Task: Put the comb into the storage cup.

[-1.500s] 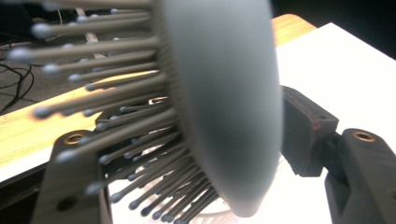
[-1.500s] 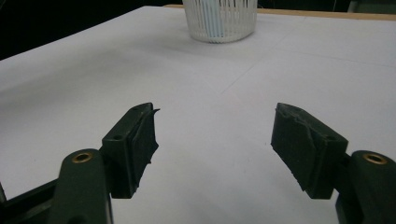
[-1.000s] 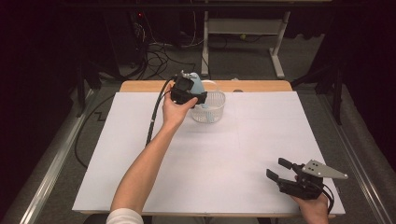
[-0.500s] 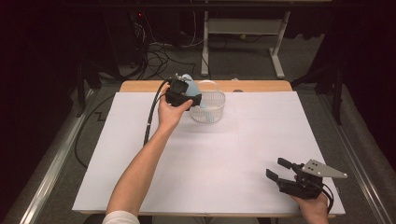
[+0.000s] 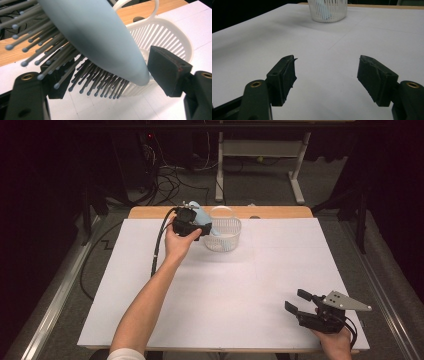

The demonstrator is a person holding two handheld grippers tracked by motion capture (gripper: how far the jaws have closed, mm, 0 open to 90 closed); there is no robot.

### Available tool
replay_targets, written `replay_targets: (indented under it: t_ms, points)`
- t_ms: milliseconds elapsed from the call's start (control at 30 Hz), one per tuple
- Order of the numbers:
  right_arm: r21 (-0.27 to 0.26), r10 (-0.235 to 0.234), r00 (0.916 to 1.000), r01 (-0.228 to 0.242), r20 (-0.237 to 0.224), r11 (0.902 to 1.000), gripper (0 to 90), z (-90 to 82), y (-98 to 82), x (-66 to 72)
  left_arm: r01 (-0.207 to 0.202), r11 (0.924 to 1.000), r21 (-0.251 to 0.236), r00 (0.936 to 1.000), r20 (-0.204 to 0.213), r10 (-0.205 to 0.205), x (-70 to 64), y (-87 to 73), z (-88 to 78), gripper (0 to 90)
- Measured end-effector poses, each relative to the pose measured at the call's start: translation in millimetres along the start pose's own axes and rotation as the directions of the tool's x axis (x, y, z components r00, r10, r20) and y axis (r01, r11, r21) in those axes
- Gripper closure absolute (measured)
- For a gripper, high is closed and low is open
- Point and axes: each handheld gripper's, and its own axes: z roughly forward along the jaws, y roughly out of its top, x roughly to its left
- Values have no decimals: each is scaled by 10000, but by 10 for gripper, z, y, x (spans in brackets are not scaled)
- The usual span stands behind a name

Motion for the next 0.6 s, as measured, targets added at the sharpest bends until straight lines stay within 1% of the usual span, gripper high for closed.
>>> replay_targets:
  t_ms: [100,300,600]
  points:
    - [-10,-4,10000,4,-5,10000,311,-4,-1,-3,38,10000,14,10000,1,-38,19,-10,-12,226]
    - [-1,-35,10000,35,-30,10000,311,0,1,2,206,9996,-180,9998,-51,-207,42,-76,-47,222]
    - [49,-102,9999,102,28,9999,311,5,4,15,139,9995,-291,9999,-39,-140,48,-84,-111,222]
